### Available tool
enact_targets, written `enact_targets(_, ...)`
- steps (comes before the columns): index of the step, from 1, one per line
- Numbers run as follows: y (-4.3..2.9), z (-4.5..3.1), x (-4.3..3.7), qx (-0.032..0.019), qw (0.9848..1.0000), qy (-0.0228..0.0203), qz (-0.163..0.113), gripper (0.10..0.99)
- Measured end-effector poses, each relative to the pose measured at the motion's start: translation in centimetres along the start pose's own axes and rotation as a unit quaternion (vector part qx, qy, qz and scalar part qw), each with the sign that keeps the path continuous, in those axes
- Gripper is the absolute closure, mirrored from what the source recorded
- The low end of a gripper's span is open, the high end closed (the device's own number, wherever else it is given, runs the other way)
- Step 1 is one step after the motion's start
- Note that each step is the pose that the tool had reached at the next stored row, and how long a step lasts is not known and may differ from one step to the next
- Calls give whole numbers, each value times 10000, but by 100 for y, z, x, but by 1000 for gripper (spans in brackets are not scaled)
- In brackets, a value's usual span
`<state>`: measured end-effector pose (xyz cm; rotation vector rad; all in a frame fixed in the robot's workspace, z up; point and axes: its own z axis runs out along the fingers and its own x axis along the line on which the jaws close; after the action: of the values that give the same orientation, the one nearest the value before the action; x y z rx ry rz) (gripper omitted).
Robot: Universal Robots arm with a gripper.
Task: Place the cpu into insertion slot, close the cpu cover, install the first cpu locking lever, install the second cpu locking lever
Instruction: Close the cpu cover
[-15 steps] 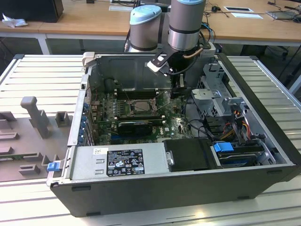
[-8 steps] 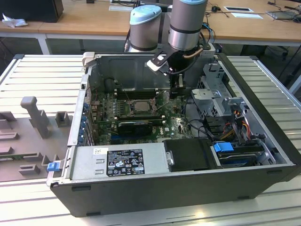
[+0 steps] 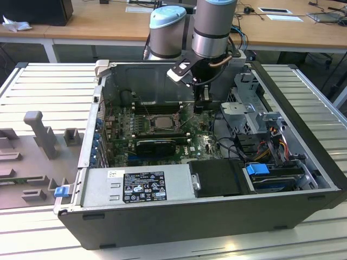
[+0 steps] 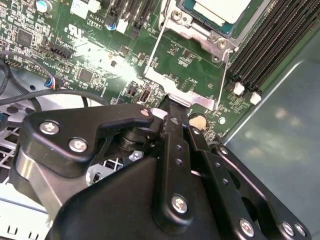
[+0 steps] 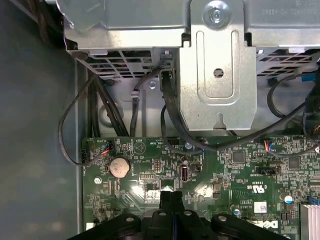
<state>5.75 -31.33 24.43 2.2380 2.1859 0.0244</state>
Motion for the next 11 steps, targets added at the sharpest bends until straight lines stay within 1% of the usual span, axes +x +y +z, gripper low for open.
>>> enact_targets(4,-22,0,0,0,10000,1,0,980)
enact_targets(7,-63,-1,-1,0,10000,1,-1,980)
enact_targets(11,-94,-2,-2,-1,10000,1,-1,980)
